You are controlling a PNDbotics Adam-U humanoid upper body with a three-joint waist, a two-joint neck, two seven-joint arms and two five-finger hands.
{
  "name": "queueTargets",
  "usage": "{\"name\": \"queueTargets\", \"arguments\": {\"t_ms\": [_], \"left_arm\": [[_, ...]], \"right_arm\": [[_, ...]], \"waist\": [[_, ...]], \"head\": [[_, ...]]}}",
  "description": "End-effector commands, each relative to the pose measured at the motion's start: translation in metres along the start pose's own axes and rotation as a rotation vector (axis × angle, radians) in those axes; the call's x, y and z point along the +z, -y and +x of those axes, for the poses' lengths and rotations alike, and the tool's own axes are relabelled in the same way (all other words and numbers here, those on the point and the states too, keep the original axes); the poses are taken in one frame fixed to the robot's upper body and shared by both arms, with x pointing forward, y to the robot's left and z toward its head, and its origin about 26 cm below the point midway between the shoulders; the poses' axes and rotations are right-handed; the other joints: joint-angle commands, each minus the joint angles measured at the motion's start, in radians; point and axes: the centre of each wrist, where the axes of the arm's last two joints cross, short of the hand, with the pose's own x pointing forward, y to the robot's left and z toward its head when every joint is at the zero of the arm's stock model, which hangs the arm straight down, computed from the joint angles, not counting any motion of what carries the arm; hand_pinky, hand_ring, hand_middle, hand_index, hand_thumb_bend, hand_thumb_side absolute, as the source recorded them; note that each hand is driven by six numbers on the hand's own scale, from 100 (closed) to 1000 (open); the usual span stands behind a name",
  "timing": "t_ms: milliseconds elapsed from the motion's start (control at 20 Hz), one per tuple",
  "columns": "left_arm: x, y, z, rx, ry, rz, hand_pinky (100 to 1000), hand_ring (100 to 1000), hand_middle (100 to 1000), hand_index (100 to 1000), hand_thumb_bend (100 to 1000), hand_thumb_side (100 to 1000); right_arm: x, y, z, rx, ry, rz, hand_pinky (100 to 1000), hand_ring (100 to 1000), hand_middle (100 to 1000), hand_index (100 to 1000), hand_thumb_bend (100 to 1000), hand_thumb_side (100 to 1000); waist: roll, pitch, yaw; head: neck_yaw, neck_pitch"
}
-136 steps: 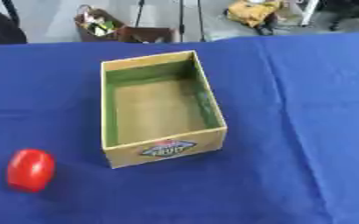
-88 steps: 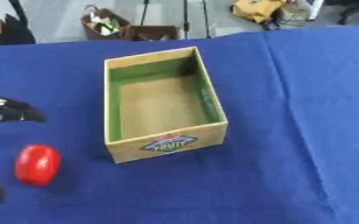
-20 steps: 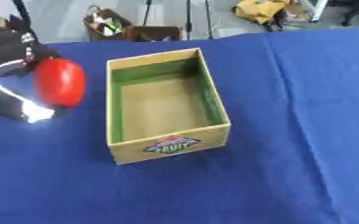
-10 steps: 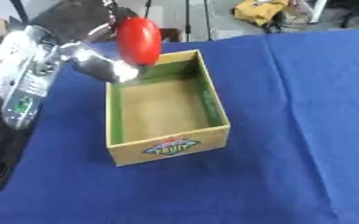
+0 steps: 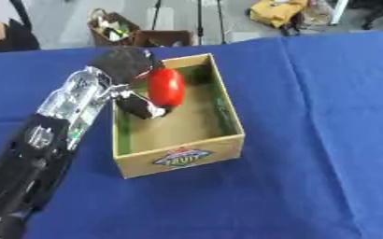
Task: Pick up objects on the table and place them in the box.
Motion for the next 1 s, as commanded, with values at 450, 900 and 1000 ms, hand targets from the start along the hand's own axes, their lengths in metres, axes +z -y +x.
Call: {"name": "queueTargets", "arguments": {"t_ms": [450, 900, 1000], "left_arm": [[0.007, -0.02, -0.001, 0.02, 0.012, 0.115, 503, 759, 798, 1000, 233, 1000], [0.072, -0.04, -0.022, 0.312, -0.089, 0.619, 100, 366, 393, 663, 100, 766], [0.096, -0.03, -0.029, 0.478, -0.069, 0.669, 100, 332, 361, 641, 100, 742]], "right_arm": [[-0.005, 0.002, 0.006, -0.004, 0.028, 0.002, 707, 718, 623, 756, 100, 796], [-0.004, 0.005, 0.006, 0.012, 0.028, -0.01, 708, 719, 623, 757, 100, 795], [-0.005, 0.007, 0.006, 0.018, 0.029, -0.016, 708, 719, 623, 757, 100, 795]], "waist": [[-0.004, -0.021, 0.0], [-0.001, -0.016, 0.017], [0.001, -0.014, 0.024]], "head": [[-0.011, -0.011], [-0.034, -0.013], [-0.042, -0.014]]}}
